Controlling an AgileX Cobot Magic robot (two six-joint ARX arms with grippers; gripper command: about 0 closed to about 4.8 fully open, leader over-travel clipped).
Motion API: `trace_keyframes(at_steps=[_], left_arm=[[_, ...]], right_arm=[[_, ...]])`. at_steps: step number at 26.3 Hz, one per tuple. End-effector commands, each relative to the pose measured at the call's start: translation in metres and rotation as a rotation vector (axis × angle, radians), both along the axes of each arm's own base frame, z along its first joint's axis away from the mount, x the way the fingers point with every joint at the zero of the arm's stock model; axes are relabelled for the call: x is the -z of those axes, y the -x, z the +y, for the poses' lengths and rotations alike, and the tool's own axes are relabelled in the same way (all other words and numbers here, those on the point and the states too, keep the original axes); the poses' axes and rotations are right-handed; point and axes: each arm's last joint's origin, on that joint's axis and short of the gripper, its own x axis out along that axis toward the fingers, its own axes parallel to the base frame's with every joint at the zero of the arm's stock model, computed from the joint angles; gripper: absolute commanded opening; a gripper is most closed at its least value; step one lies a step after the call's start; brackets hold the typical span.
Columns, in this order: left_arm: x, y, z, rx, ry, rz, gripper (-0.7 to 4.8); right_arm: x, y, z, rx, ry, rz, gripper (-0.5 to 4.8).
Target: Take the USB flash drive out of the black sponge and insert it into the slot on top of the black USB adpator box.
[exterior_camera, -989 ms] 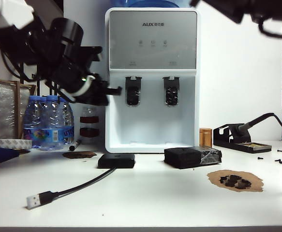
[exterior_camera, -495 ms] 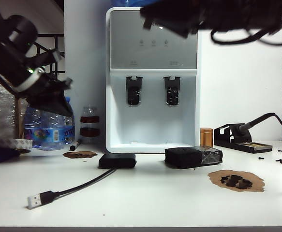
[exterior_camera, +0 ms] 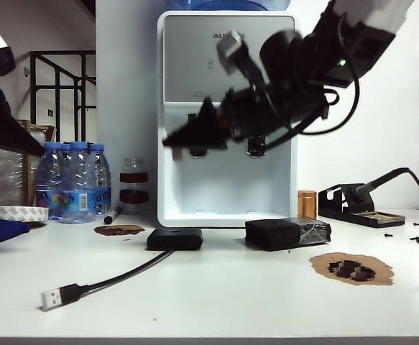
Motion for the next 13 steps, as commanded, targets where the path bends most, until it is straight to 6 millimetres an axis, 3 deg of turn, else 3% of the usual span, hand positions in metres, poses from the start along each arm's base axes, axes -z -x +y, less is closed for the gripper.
trace_keyframes(at_steps=[1,7,13], left_arm=[[0.0,0.009,-0.002,0.1,0.019,-0.043,-0.04],[0.003,0.008,-0.003,0.154,0.005,-0.135,-0.04],[0.003,0.009,-0.002,0.151,0.001,-0.124,-0.04]], right_arm=[[0.018,-0.002,0.002,-0.036,0.053,-0.058,-0.02],[0.051,-0.01,0.005,-0.09,0.087,-0.153,-0.02],[0.059,-0.019,0.01,-0.088,0.03,-0.26,-0.02]])
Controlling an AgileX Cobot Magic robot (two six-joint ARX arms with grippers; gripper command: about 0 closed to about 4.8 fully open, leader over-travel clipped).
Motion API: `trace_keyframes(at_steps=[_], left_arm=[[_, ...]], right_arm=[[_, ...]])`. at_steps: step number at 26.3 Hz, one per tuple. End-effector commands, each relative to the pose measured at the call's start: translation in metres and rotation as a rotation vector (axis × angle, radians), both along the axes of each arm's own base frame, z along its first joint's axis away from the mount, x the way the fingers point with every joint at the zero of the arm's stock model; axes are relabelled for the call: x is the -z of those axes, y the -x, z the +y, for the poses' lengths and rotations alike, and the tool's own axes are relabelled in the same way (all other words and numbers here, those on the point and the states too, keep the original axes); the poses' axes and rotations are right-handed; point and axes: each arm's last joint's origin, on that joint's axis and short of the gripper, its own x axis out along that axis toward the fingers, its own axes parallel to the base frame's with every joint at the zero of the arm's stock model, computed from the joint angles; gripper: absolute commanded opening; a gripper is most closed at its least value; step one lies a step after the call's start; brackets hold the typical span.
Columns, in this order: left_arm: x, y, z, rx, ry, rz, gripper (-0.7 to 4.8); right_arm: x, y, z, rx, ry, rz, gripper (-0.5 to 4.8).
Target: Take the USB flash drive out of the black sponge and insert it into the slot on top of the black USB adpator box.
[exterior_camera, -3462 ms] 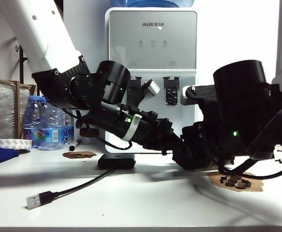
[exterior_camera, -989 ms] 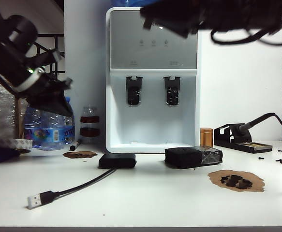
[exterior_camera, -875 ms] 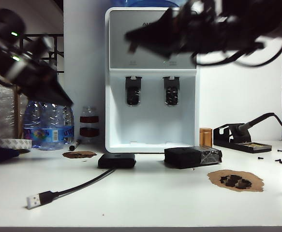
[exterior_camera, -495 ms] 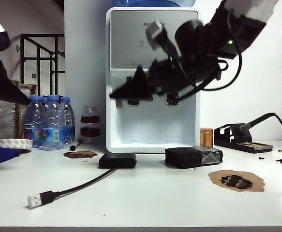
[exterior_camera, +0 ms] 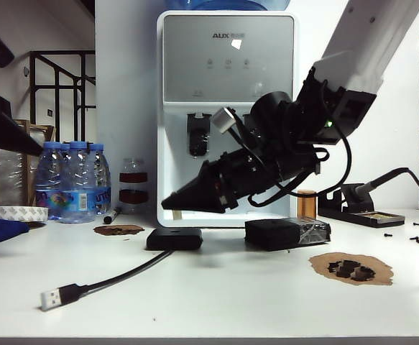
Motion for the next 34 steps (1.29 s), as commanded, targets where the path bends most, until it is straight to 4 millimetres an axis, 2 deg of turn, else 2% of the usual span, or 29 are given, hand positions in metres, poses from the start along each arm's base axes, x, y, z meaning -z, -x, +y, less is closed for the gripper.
trace_keyframes(at_steps=[1,3,9,11,16,22,30,34], left_arm=[[-0.001,0.0,0.0,0.006,0.002,-0.014,-0.04],[-0.001,0.0,0.0,0.006,0.002,-0.014,-0.04],[-0.001,0.0,0.0,0.006,0.002,-0.014,-0.04],[-0.001,0.0,0.0,0.006,0.002,-0.014,-0.04],[-0.001,0.0,0.0,0.006,0.002,-0.014,-0.04],[-0.001,0.0,0.0,0.005,0.002,-0.013,-0.04],[-0.001,0.0,0.0,0.006,0.003,-0.013,-0.04],[-0.001,0.0,0.0,0.006,0.004,-0.014,-0.04]], right_arm=[[-0.007,-0.006,0.004,-0.002,-0.05,-0.095,-0.02],[-0.004,-0.008,0.005,0.004,-0.068,-0.109,-0.02],[0.025,-0.017,0.009,0.042,-0.113,-0.044,-0.02],[0.029,-0.022,0.01,0.049,-0.113,-0.037,-0.02],[0.024,-0.03,0.003,0.067,-0.119,-0.058,-0.02],[0.039,-0.027,-0.012,0.013,-0.038,0.031,-0.02],[0.035,-0.025,-0.007,-0.048,-0.097,0.056,-0.02],[0.032,-0.029,-0.004,-0.019,-0.091,0.029,-0.02]])
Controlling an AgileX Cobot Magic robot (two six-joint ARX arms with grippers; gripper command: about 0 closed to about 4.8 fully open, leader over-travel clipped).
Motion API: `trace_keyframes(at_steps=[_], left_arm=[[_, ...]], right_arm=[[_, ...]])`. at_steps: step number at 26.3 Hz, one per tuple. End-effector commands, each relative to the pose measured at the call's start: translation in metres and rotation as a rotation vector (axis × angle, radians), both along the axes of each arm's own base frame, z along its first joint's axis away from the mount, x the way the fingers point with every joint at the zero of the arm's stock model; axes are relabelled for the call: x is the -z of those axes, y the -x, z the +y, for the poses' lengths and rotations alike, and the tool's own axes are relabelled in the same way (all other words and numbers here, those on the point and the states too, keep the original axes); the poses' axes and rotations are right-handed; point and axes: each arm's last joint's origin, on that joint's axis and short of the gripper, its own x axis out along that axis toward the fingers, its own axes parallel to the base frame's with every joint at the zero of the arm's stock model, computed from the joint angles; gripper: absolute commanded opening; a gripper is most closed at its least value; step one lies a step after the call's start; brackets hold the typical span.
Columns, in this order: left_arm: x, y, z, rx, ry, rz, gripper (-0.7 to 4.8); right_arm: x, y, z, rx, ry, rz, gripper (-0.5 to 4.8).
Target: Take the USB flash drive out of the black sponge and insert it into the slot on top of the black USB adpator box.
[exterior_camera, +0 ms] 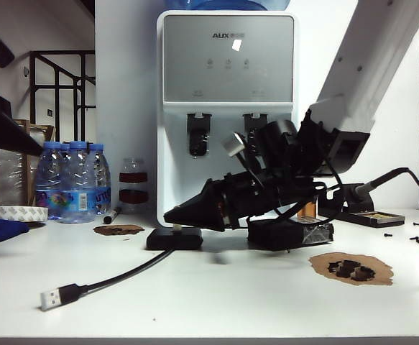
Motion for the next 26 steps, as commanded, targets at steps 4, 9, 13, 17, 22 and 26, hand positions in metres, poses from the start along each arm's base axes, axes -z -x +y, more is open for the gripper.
trace_keyframes(at_steps=[4,9,13,17,22,26], left_arm=[[-0.001,0.0,0.0,0.006,0.004,-0.015,-0.04],[-0.002,0.0,0.0,0.007,0.005,-0.015,-0.04],[-0.001,0.0,0.0,0.007,0.005,-0.015,-0.04],[-0.001,0.0,0.0,0.007,0.005,-0.015,-0.05],[-0.001,0.0,0.0,0.006,0.005,-0.014,-0.04],[-0.001,0.0,0.0,0.007,0.005,-0.014,-0.04]], right_arm=[[-0.001,-0.007,0.003,0.05,0.021,-0.019,-0.02],[0.001,-0.01,0.003,0.086,0.044,-0.034,-0.02],[0.007,-0.012,0.003,0.08,0.042,-0.006,-0.02],[0.009,-0.011,0.002,0.07,0.044,0.018,-0.02],[0.014,-0.008,-0.002,0.047,0.064,0.098,-0.02],[0.008,-0.007,-0.003,0.015,0.042,0.11,-0.02]])
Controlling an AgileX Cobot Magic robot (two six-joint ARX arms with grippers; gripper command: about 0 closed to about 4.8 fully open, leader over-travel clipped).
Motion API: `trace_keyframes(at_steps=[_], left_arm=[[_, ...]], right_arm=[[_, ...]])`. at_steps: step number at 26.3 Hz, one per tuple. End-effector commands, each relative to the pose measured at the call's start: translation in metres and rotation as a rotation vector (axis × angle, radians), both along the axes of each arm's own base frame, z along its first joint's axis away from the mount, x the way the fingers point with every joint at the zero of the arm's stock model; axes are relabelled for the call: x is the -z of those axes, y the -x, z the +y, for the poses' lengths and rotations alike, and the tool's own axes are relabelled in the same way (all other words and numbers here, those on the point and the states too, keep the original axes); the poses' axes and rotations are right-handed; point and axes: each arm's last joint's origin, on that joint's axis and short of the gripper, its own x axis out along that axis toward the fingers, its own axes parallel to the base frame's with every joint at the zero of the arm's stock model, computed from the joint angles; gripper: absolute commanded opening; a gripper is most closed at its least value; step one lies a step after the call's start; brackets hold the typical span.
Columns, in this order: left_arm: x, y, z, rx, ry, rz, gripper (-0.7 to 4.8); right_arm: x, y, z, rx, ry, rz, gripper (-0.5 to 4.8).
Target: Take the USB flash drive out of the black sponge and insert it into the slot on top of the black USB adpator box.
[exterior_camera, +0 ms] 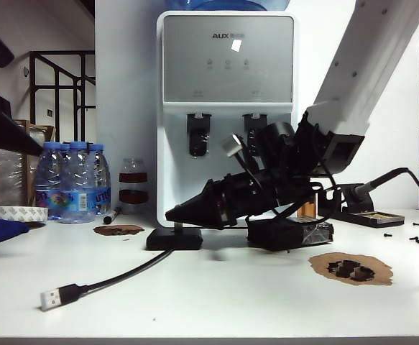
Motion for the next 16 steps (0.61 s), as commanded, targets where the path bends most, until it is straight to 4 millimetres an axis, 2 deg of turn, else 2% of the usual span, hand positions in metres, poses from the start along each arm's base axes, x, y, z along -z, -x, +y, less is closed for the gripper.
trace_keyframes(at_steps=[1,9,16], left_arm=[[-0.001,0.0,0.0,0.006,0.005,-0.013,-0.04],[-0.001,0.0,0.0,0.006,0.005,-0.013,-0.04],[-0.001,0.0,0.0,0.006,0.005,-0.012,-0.04]], right_arm=[[0.002,0.005,-0.003,-0.008,0.023,0.077,-0.02],[-0.012,-0.001,0.001,0.004,0.015,0.027,-0.02],[-0.001,-0.002,0.004,0.017,0.041,0.039,-0.02]])
